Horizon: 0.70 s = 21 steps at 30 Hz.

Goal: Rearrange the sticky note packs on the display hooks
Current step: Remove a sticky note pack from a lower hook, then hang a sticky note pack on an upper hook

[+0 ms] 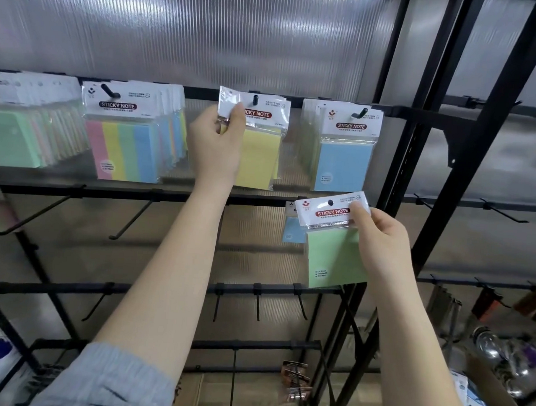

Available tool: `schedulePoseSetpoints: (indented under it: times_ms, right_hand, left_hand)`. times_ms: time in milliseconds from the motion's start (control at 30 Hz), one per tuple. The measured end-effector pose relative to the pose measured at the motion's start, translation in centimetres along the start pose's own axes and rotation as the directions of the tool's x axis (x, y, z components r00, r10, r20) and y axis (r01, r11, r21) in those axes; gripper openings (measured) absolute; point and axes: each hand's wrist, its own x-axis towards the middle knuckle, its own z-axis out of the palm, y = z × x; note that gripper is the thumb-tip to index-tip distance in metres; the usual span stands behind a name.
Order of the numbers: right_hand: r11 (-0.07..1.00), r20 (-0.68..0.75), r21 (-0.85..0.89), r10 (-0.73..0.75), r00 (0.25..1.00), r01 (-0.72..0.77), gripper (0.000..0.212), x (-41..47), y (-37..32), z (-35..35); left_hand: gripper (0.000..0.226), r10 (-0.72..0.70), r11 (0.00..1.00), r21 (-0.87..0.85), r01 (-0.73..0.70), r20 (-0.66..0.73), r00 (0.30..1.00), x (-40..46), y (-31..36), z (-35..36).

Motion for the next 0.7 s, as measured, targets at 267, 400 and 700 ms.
schedulePoseSetpoints:
  times_ms: [267,400,700]
  right_hand:
    - [1.000,0.030,-0.015,-0.021,0.999,0.021,0.034,0.8,-0.1,0.3]
    - [1.000,0.055,-0.010,-0.019,0.998,0.020,0.032,1.2,0.0,0.2]
    - [1.000,0.133,0.004,-0.030,0.991,0.030,0.031,1.6,0.5,-0.5]
  left_hand:
    - [0.032,-0.047,0.981,0.187,0.051,-0.027,0.999,0.7,-1.1,0.6]
    - [0.034,-0.043,0.956,0.288,0.057,-0.054,0.998,1.2,-1.3,0.8]
    - [0.020,-0.033,0.929,0.356,0.097,-0.182,0.983,0.0,-1.6,0.0]
